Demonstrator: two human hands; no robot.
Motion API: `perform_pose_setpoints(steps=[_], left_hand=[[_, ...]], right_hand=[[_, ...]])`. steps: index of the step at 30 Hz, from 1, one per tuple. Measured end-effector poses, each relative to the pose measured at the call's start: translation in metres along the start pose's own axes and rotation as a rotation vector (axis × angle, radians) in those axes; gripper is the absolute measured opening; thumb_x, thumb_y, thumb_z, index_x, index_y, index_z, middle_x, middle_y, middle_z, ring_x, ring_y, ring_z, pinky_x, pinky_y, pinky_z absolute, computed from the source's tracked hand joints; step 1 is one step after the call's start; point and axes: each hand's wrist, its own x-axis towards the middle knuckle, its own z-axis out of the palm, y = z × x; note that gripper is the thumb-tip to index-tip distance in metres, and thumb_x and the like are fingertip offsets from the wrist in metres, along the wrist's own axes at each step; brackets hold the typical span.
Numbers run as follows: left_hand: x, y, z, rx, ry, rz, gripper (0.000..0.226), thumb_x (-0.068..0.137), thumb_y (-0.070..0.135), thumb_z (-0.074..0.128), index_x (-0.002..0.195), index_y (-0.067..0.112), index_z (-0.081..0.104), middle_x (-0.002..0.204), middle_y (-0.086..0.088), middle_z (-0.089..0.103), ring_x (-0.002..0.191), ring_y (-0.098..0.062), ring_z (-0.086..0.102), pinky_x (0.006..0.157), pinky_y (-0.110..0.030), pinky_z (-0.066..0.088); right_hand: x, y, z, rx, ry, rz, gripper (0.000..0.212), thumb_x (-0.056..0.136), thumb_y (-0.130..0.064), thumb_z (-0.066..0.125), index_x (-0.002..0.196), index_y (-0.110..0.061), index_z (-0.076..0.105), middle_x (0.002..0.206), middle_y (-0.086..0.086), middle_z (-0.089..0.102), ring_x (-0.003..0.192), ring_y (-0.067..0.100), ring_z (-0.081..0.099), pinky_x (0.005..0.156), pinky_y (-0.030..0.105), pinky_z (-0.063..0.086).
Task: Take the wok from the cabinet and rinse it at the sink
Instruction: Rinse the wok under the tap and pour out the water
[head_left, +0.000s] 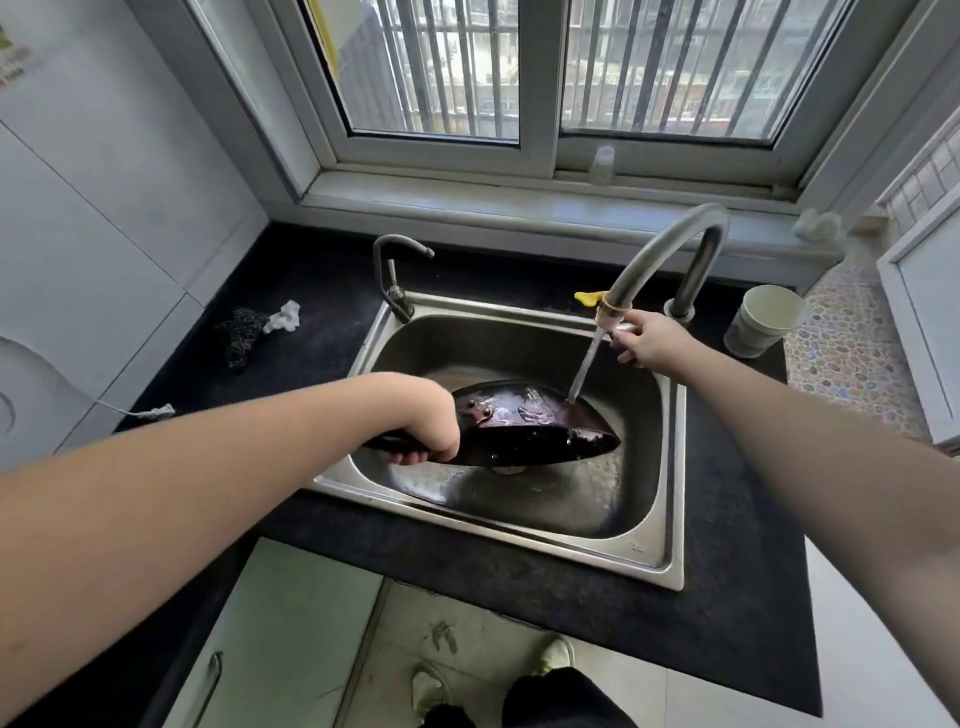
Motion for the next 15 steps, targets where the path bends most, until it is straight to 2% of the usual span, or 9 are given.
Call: perform_pose_setpoints(steps=[5,8,15], left_hand=[[0.008,0.027,-0.015,0.077,-0.066,-0.083,0.023,0.090,0.012,0.046,0.068,0.007,0.045,0.052,-0.002,0.044,0.034,-0.013,0.040,0.037,-0.011,0.035],[0.012,0.042,-0.021,0.085,-0.099,-0.110,0.023,0.091,0.014,0.045,0.070,0.007,0.043,0.053,-0.002,0.043,0.031,-0.012,0.040,0.036,-0.010,0.034],[0.005,0.072,-0.030,0.082,-0.143,-0.092,0.027,0.091,0.022,0.039,0.069,0.008,0.045,0.045,0.000,0.042,0.033,-0.011,0.039,0.040,-0.016,0.032]], right_hand=[[0.001,0.000,-0.002,-0.013,-0.030,0.011,0.028,0.100,-0.020,0.047,0.127,-0.023,0.057,0.097,0.004,0.067,0.073,0.015,0.065,0.059,0.024,0.048],[0.003,0.001,-0.003,-0.014,-0.024,0.004,0.029,0.100,-0.020,0.047,0.127,-0.024,0.058,0.093,0.002,0.066,0.068,0.012,0.064,0.057,0.023,0.046],[0.002,0.004,-0.003,-0.018,-0.028,-0.003,0.028,0.099,-0.023,0.050,0.126,-0.029,0.058,0.096,-0.001,0.069,0.069,0.010,0.066,0.057,0.021,0.045]])
